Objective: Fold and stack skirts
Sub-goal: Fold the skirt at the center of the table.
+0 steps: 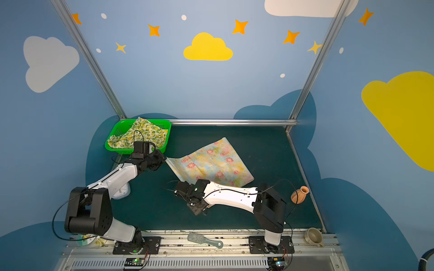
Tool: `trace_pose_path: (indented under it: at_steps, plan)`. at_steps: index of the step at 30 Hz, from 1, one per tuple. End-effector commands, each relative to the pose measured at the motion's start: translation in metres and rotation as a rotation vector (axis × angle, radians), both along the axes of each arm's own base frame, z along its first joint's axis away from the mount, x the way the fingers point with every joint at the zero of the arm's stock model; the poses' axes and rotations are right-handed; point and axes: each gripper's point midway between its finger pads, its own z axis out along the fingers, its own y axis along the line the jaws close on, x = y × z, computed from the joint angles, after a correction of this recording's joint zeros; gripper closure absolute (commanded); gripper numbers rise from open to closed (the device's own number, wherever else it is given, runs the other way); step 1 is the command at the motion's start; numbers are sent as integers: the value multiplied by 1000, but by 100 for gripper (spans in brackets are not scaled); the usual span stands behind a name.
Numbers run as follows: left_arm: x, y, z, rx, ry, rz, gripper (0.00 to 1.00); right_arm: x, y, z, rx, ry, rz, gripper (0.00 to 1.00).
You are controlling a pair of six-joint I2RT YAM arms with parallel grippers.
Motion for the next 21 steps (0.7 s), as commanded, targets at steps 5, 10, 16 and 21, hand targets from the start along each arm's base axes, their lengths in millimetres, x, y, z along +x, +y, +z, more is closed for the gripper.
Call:
trace_pose_path:
  at_steps: [5,10,16,21]
  plan:
    - [-5,27,31,57,-34,44,96,-21,11,18,78,73,59,100]
    - [-8,30,41,67,-36,45,96,-25,21,27,132,91,81,100]
    - [-15,32,49,79,-27,47,96,-36,31,33,179,126,112,100]
    - [-23,33,58,83,-25,51,96,-48,38,37,206,150,138,100]
